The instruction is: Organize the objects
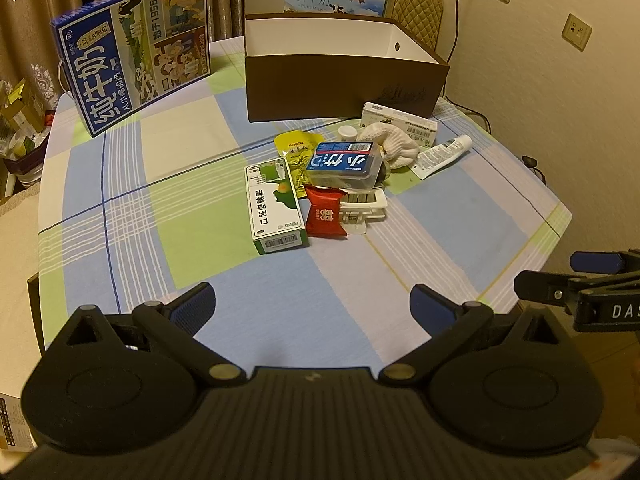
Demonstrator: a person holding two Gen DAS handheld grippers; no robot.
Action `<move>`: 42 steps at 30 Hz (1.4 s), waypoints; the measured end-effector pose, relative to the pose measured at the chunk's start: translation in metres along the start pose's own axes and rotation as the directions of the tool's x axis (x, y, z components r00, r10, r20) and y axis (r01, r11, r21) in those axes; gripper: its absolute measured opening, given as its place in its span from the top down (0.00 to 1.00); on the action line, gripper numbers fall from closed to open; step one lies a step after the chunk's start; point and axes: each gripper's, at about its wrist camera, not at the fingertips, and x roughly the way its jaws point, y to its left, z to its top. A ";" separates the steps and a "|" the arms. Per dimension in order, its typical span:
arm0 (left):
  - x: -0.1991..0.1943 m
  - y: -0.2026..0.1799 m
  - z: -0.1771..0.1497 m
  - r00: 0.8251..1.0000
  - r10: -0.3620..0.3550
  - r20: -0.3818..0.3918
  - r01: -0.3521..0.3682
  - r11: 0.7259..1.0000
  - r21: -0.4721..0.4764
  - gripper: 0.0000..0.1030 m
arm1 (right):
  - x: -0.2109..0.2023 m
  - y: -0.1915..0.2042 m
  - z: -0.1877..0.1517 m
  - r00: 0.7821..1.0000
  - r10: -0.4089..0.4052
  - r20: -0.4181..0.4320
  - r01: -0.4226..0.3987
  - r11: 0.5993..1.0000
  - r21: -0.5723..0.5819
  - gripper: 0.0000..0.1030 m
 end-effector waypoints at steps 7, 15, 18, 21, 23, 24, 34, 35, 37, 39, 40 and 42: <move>0.000 0.000 0.000 1.000 0.001 0.001 -0.001 1.000 0.001 0.01 | 0.000 -0.003 0.000 1.000 0.003 0.003 -0.003 1.000 0.005 0.02; 0.001 0.001 0.002 1.000 0.007 0.003 -0.007 1.000 0.002 0.01 | -0.003 -0.007 0.002 1.000 0.012 0.011 -0.012 1.000 0.008 0.02; 0.002 0.000 0.004 1.000 0.009 0.002 -0.009 1.000 -0.001 0.01 | -0.002 -0.007 0.004 1.000 0.013 0.013 -0.013 1.000 0.005 0.02; 0.002 -0.001 0.005 1.000 0.012 0.001 -0.012 1.000 -0.006 0.01 | -0.002 -0.008 0.004 1.000 0.014 0.012 -0.014 1.000 0.004 0.02; 0.000 -0.004 0.005 1.000 0.014 0.002 -0.014 1.000 -0.008 0.01 | -0.002 -0.008 0.004 1.000 0.014 0.012 -0.014 1.000 0.005 0.02; 0.000 -0.004 0.005 1.000 0.014 0.002 -0.014 1.000 -0.008 0.01 | -0.002 -0.008 0.004 1.000 0.014 0.012 -0.014 1.000 0.005 0.02; 0.000 -0.003 0.004 0.999 0.037 0.004 -0.037 0.999 -0.030 0.01 | -0.001 -0.011 0.006 1.000 0.016 0.012 -0.016 1.000 0.005 0.02; 0.000 -0.003 0.004 0.999 0.037 0.003 -0.037 0.999 -0.030 0.01 | -0.001 -0.012 0.007 1.000 0.017 0.011 -0.017 1.000 0.004 0.02; 0.000 -0.003 0.005 0.999 0.039 0.003 -0.039 0.999 -0.031 0.01 | -0.001 -0.013 0.007 1.000 0.019 0.011 -0.019 1.000 0.005 0.02; 0.000 -0.003 0.005 0.999 0.038 0.002 -0.038 0.999 -0.031 0.01 | -0.001 -0.016 0.008 1.000 0.020 0.011 -0.020 1.000 0.007 0.02; 0.001 -0.003 0.005 0.999 0.039 0.001 -0.039 0.999 -0.032 0.01 | -0.001 -0.017 0.008 1.000 0.021 0.011 -0.021 1.000 0.007 0.02; 0.003 -0.004 0.006 0.999 0.041 -0.001 -0.041 0.999 -0.034 0.01 | -0.001 -0.018 0.008 1.000 0.022 0.011 -0.022 1.000 0.006 0.02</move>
